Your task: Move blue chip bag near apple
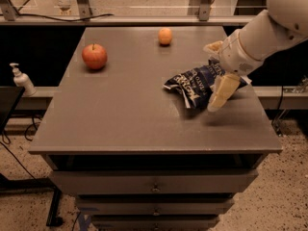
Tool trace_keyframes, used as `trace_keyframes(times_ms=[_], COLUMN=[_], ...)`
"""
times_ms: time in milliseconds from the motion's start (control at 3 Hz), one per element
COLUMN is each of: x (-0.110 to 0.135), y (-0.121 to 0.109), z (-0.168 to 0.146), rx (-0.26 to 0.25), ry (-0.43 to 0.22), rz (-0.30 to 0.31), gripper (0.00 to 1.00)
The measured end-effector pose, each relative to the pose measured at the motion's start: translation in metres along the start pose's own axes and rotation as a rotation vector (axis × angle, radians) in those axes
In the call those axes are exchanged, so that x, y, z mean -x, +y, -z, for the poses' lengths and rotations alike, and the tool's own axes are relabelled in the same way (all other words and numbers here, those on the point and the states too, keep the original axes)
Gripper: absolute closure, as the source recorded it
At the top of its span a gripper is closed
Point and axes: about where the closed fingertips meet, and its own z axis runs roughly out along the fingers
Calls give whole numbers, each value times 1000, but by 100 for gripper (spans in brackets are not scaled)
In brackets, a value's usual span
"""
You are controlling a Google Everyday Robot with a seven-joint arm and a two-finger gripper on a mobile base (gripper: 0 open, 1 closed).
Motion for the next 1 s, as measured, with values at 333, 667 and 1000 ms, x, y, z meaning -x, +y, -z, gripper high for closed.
trace_keyframes(times_ms=[333,667,1000], x=[-6,-8,0], y=[-12,-15,-24], z=[-21,-34,-34], rx=[4,11,4], ry=[-9,-16,-31], rz=[11,17,25], gripper=[18,41,65])
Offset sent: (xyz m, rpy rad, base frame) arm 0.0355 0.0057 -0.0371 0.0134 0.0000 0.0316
